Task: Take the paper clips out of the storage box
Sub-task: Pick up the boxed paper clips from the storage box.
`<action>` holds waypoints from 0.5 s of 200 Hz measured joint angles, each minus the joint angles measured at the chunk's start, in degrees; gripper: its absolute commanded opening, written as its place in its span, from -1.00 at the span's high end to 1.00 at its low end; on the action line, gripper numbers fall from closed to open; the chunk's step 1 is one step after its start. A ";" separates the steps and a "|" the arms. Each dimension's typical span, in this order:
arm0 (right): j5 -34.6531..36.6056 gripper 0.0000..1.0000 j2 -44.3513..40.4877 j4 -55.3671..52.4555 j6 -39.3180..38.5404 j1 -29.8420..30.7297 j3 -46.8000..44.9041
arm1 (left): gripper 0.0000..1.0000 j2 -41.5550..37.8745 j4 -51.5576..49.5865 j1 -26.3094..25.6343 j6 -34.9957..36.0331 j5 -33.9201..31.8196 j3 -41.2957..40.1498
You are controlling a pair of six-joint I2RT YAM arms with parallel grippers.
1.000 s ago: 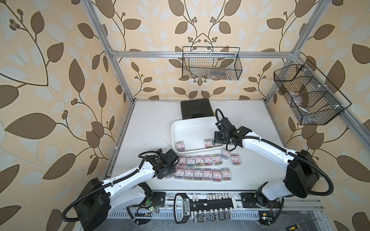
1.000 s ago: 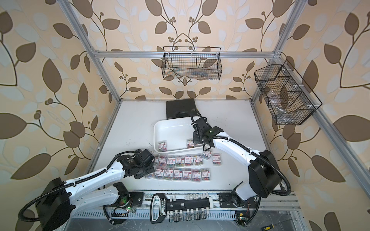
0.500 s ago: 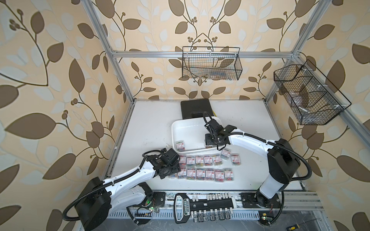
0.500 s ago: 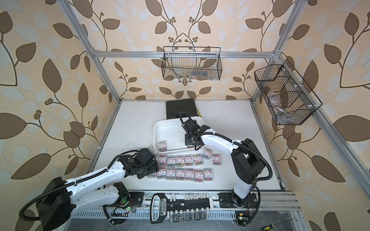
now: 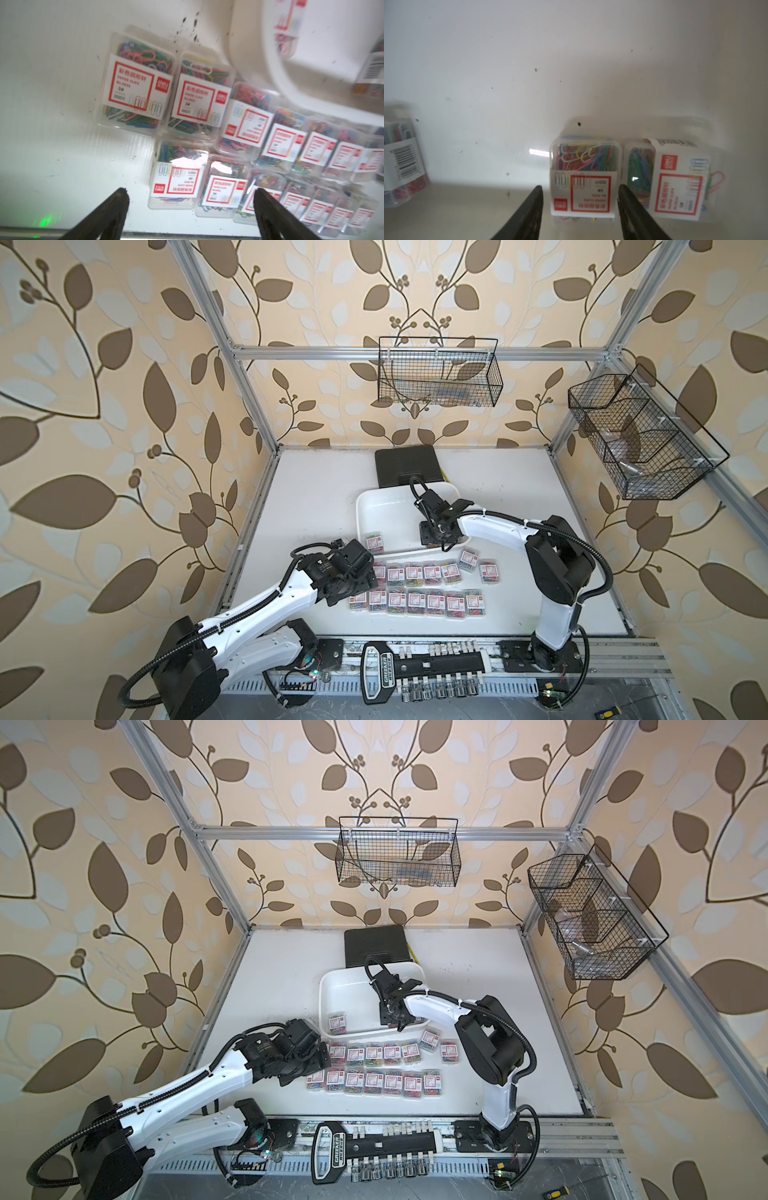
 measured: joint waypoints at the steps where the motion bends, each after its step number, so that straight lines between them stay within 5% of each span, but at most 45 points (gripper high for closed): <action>1: 0.02 -0.18 0.07 0.00 0.00 0.00 0.02 | -0.92 0.00 -0.04 0.00 -0.02 -0.04 0.15; 100: 0.26 -0.22 5.84 -0.11 -1.88 0.35 6.34 | -0.94 0.04 -7.50 0.07 0.07 -6.12 11.63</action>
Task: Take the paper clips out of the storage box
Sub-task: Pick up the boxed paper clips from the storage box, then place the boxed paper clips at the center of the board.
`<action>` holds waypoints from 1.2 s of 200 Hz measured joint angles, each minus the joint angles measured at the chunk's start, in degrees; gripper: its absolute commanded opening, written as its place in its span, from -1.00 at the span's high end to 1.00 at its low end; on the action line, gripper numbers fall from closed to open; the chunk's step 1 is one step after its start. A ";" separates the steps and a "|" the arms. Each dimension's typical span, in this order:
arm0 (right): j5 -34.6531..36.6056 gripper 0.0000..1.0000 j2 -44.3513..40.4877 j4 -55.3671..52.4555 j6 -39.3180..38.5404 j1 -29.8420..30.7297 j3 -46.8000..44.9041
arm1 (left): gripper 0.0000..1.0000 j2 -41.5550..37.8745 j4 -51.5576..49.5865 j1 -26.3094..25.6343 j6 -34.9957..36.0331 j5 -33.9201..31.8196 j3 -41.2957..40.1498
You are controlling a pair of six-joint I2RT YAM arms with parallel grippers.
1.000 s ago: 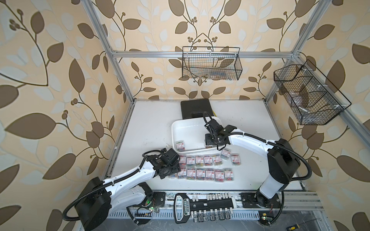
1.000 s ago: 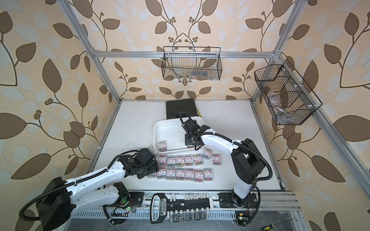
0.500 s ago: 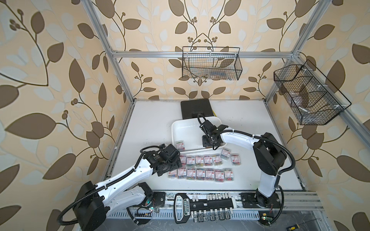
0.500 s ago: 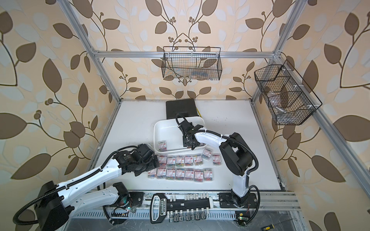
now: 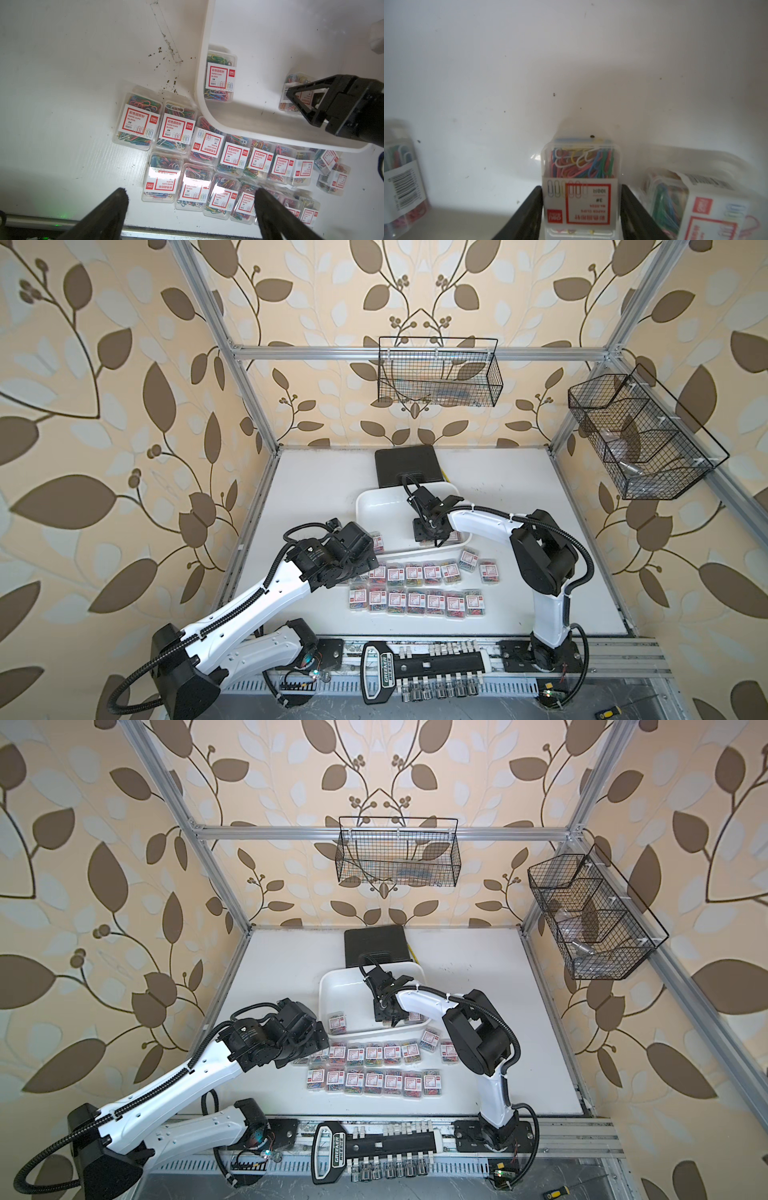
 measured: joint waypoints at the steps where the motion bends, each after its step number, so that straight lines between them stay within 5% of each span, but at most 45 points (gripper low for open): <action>1: 0.00 -0.22 0.02 0.02 -0.02 0.00 0.00 | -0.94 0.00 -0.02 0.00 0.00 0.00 0.00; 37: 0.83 -0.30 2.91 -0.09 -0.98 0.68 0.81 | -0.95 0.00 -0.66 0.02 -0.07 -0.55 0.00; 127: 2.45 -0.03 2.27 -4.94 -2.03 1.25 4.20 | -0.98 -1.01 -0.70 0.04 -2.58 -1.53 -0.42; 183: 5.05 0.00 -16.81 -9.60 -2.23 -1.25 1.77 | -0.98 0.13 -1.27 0.04 -4.87 -3.43 -0.94; 240: 7.28 0.00 -35.47 -14.86 -0.98 -7.63 -14.60 | -0.98 2.84 0.50 0.04 -4.72 -4.37 -1.27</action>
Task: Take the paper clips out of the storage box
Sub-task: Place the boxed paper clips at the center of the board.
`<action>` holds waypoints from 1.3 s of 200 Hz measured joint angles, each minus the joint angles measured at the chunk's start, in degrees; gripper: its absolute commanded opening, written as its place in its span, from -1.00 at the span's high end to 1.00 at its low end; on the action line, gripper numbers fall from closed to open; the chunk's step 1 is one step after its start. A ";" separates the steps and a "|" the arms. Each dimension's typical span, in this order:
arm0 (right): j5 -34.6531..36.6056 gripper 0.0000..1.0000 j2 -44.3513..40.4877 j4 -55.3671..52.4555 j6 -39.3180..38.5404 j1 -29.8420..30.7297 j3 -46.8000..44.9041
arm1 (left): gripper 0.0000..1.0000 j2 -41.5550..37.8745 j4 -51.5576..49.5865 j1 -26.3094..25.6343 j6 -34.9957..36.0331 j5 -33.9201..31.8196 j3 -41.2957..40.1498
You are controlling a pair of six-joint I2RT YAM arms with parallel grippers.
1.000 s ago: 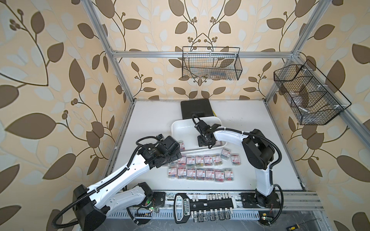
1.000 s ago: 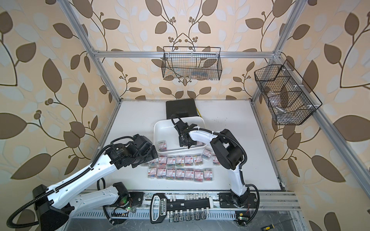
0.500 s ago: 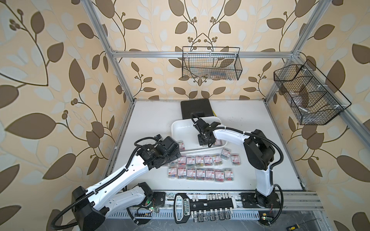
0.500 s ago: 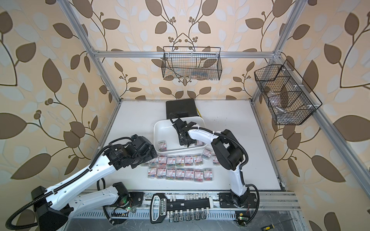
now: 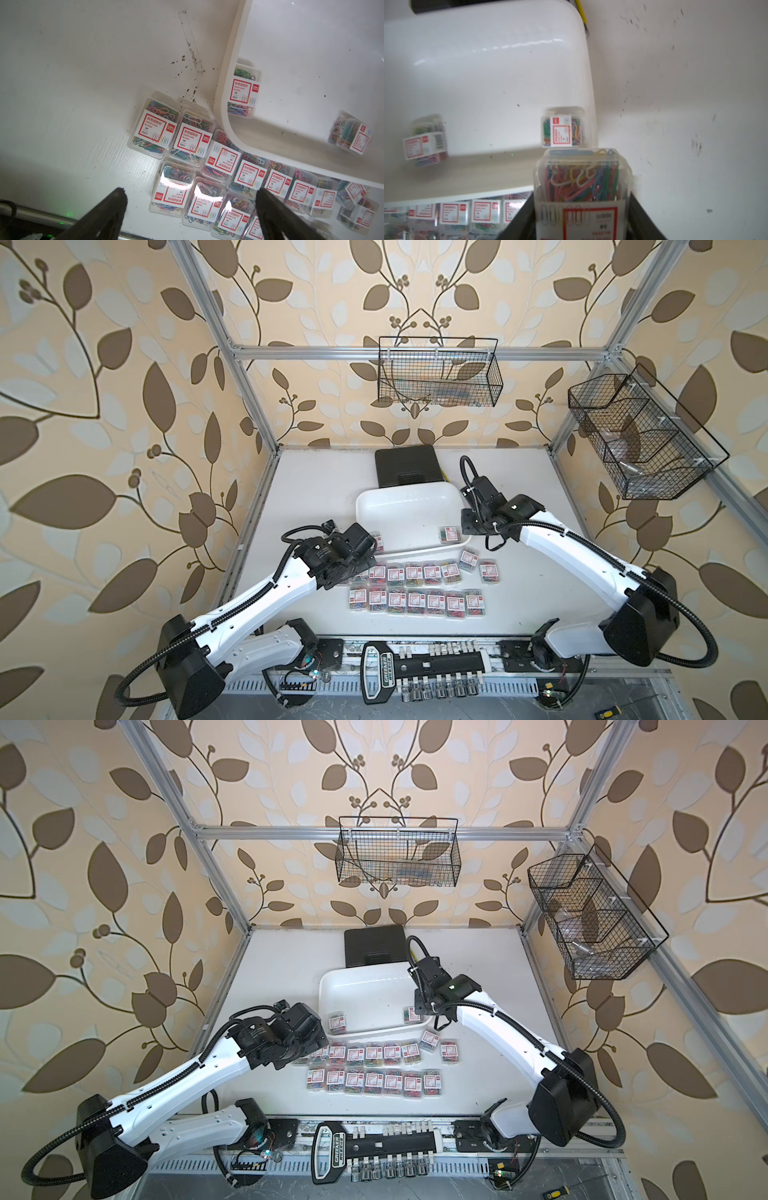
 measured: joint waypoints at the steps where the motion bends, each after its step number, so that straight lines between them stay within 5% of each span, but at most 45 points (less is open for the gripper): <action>1: 0.00 0.00 -0.11 -0.09 0.04 -0.04 -0.20 | -0.98 0.02 0.02 0.00 0.00 0.00 0.00; 69: -0.24 0.00 -10.84 -3.78 2.71 -1.42 -17.94 | -0.98 2.75 1.90 0.02 0.85 -0.07 0.02; 179: -3.21 -0.01 -18.95 -3.34 9.75 4.68 -28.22 | -0.98 0.31 3.39 0.37 1.60 -0.09 -0.87; 260: -5.99 -0.07 -16.26 2.08 11.19 6.40 -34.86 | -0.98 1.01 3.78 0.37 2.36 -0.07 -1.11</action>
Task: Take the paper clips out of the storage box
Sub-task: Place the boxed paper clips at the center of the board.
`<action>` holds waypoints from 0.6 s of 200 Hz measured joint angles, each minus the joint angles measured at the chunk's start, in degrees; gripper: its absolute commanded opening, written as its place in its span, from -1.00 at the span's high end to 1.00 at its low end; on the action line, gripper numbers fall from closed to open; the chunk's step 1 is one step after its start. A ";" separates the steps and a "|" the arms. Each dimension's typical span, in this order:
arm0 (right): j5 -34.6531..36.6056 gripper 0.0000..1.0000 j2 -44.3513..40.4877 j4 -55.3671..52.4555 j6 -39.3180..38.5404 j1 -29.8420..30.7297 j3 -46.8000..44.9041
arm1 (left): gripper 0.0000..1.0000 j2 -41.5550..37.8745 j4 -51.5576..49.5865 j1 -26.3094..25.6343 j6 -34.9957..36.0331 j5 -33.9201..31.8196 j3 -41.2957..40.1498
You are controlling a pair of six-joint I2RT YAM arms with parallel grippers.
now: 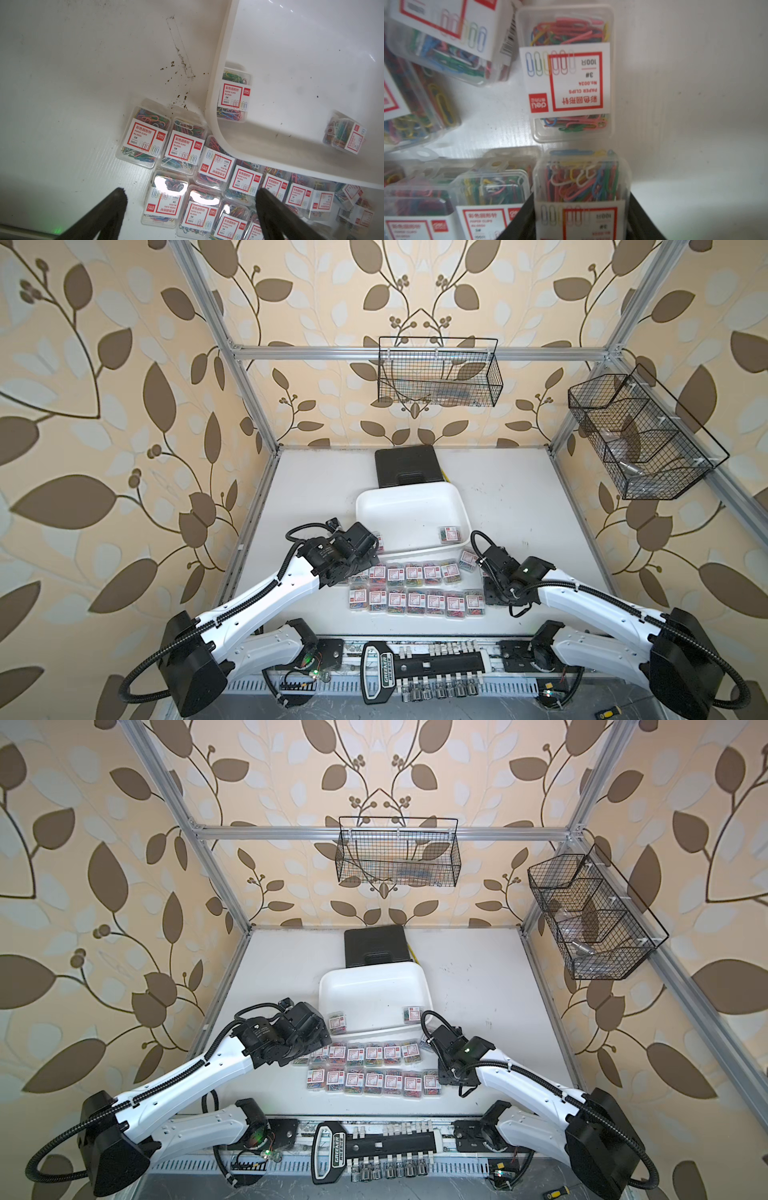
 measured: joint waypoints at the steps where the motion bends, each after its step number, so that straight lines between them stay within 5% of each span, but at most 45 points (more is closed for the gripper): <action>1: -0.04 -0.07 0.09 0.04 0.02 0.00 -0.02 | -0.98 0.02 0.00 0.00 0.00 0.00 0.00; 31: -0.52 -0.36 0.37 1.33 -0.02 0.00 -0.11 | -0.98 0.11 0.00 0.00 0.00 0.00 0.00; 54: -0.50 -0.40 0.22 1.31 -0.57 0.00 -0.11 | -0.98 0.11 0.02 0.00 -0.02 0.00 0.00; 120: -0.44 -0.03 -4.87 -1.44 0.31 -4.79 2.78 | -0.98 0.26 0.68 0.00 0.33 0.70 0.00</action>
